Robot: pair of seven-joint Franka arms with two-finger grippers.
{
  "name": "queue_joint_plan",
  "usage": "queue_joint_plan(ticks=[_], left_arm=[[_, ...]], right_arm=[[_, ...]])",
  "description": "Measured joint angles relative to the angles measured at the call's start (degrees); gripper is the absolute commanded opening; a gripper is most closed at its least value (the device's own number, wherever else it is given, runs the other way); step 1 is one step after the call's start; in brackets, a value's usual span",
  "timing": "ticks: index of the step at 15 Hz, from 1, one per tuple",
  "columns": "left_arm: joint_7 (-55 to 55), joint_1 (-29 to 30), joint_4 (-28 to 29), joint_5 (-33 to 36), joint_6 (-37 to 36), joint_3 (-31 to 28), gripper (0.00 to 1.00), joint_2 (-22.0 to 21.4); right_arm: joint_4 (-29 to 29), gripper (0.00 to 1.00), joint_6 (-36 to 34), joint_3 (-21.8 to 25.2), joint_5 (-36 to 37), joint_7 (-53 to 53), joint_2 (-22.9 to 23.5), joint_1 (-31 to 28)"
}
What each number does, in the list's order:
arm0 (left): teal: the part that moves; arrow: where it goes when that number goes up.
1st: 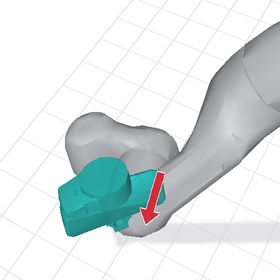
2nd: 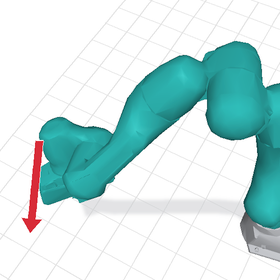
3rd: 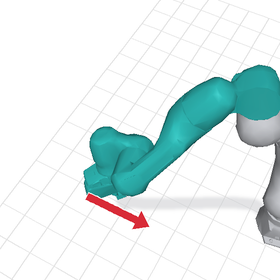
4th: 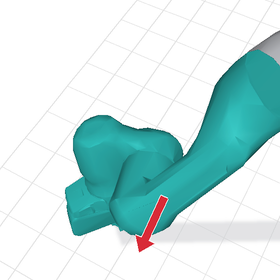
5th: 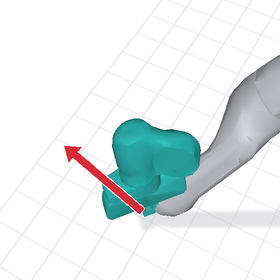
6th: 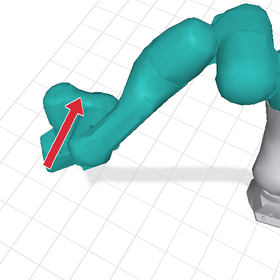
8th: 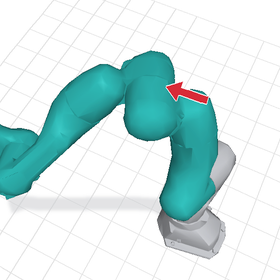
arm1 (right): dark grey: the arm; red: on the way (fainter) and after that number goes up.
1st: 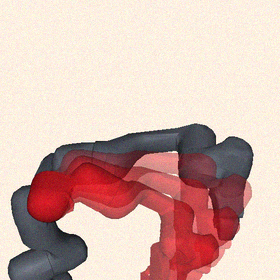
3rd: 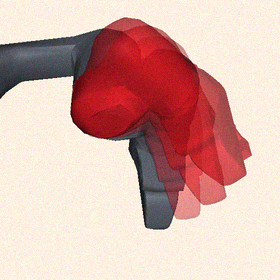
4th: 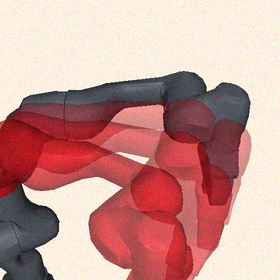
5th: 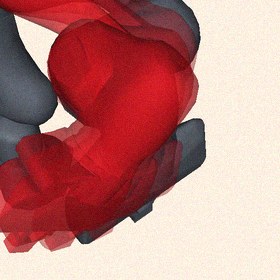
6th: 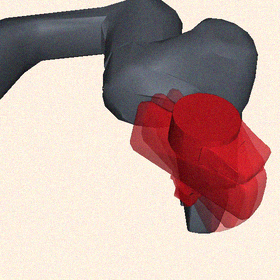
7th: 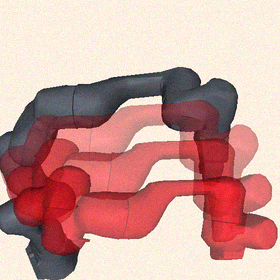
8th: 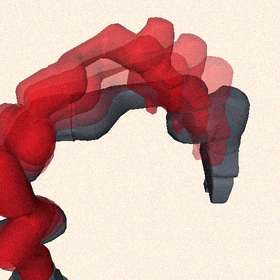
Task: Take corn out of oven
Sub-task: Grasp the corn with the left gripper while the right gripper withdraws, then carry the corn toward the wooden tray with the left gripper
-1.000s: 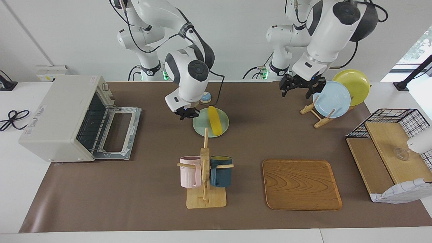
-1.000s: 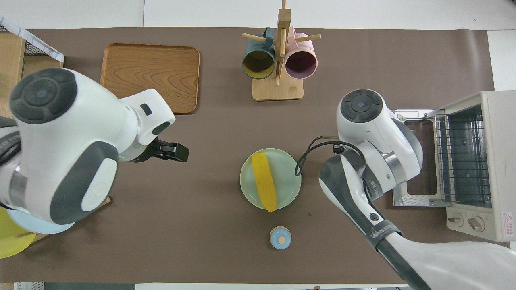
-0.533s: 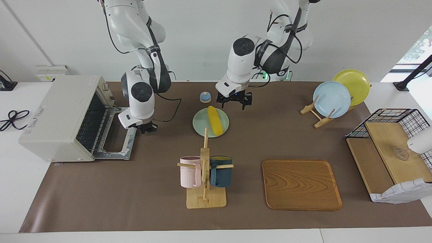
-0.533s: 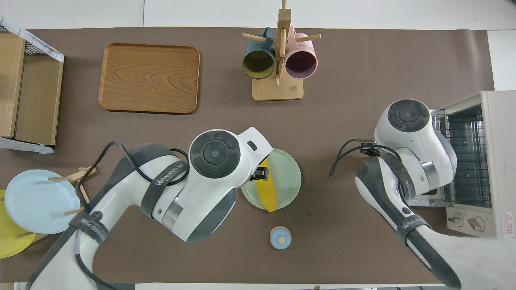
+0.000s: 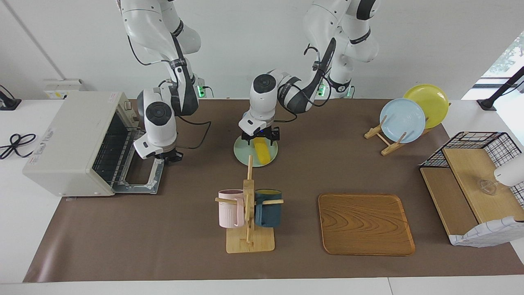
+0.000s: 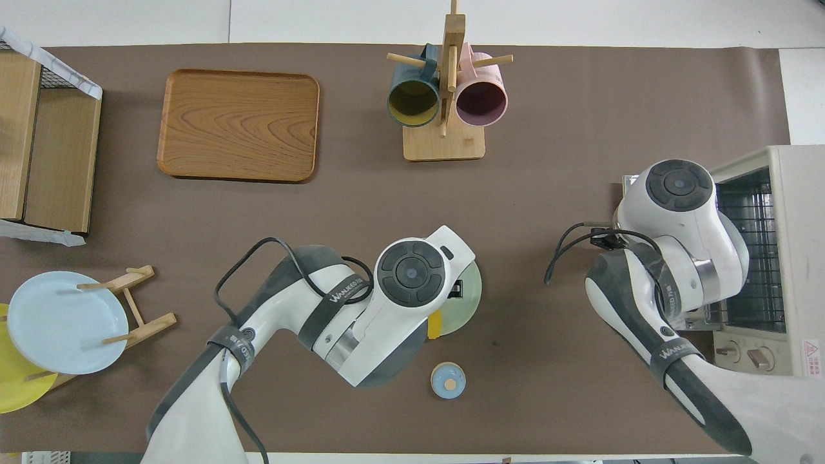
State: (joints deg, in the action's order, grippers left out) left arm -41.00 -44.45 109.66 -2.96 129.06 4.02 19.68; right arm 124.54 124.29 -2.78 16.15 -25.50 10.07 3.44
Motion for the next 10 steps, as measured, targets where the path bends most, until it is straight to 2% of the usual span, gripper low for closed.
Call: queue_joint_plan(ticks=[4, 7, 9, 10], left_arm=[[-0.1, 0.0, 0.0, 0.0, 1.9, -0.2, 1.0, 1.1], [-0.2, -0.1, 0.1, 0.0, 1.9, -0.1, 0.98, 1.2], [-0.3, -0.1, 0.1, 0.0, 1.9, -0.2, 0.87, 1.2], [-0.4, -0.1, 0.1, 0.0, 1.9, -0.2, 0.76, 1.2]], right_arm=[[0.4, 0.0, 0.5, -0.2, 0.9, 0.3, 0.0, 0.0], [0.1, 0.0, -1.2, -1.2, 4.6, 1.0, 0.0, 0.2], [-1.7, 0.0, -5.4, -2.1, 7.3, 1.7, -0.1, 0.8], [-2.8, 0.0, -7.7, -2.3, 7.6, 3.0, -0.4, 1.1]])
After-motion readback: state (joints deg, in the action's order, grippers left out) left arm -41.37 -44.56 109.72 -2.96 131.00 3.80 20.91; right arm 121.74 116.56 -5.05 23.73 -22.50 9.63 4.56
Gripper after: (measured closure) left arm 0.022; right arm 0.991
